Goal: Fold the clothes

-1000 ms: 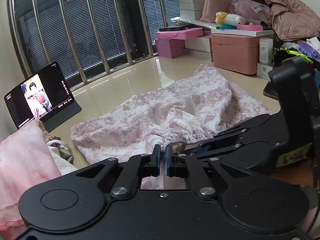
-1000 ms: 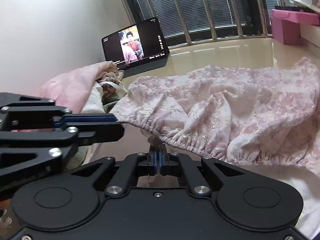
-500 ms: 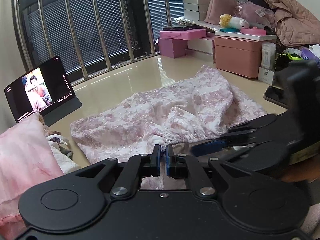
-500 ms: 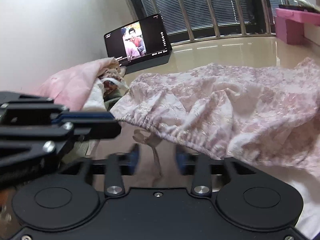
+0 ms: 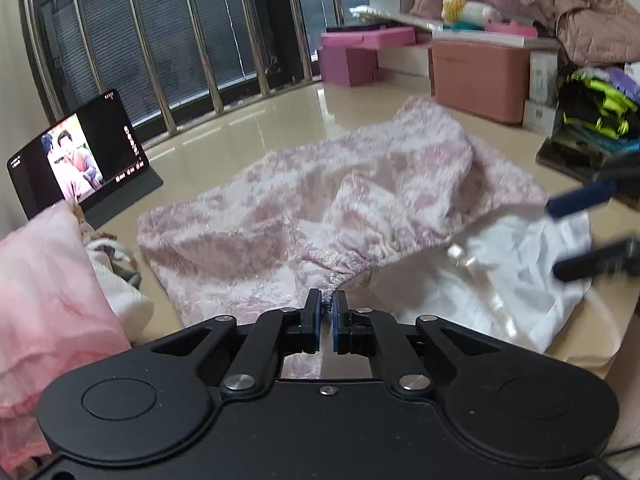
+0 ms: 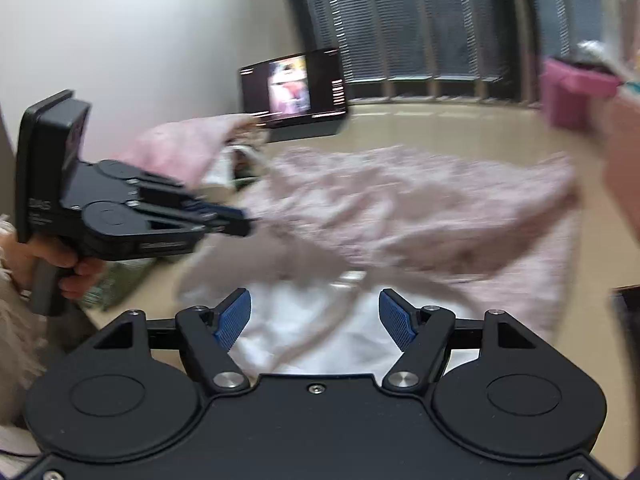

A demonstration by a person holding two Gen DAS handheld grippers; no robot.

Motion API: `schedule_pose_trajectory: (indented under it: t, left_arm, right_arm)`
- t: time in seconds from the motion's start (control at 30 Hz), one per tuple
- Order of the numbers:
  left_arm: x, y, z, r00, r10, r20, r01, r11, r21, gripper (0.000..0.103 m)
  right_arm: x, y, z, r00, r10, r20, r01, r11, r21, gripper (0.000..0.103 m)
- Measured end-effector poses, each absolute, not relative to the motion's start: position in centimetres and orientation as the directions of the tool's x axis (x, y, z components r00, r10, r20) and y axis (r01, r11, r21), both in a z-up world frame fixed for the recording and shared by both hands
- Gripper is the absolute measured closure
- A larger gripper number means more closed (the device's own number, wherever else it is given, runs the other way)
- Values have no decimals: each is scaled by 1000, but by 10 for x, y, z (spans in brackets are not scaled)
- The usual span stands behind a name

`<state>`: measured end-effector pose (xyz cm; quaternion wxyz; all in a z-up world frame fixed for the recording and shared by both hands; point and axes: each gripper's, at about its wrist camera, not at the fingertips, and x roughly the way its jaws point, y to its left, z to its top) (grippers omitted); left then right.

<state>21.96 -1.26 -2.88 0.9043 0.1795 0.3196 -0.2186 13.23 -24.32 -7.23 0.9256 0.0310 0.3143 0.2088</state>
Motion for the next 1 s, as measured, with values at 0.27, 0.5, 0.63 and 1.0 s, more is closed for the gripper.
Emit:
schedule_pose_trajectory:
  t: [0.27, 0.5, 0.63, 1.0]
  left_arm:
    - [219, -19, -45, 688, -238, -686, 502, 838, 212, 96]
    - [218, -21, -42, 690, -220, -689, 492, 841, 224, 95]
    - [208, -18, -38, 703, -176, -689, 470, 842, 265, 35]
    - [175, -62, -14, 584, -319, -746, 556, 827, 82, 33]
  right_arm:
    - [136, -260, -74, 731, 303, -612, -318, 944, 87, 37]
    - [129, -220, -77, 651, 446, -614, -475, 871, 129, 53]
    - [139, -218, -79, 712, 328, -621, -414, 910, 5, 53]
    - [194, -231, -92, 684, 193, -703, -521, 804, -286, 72]
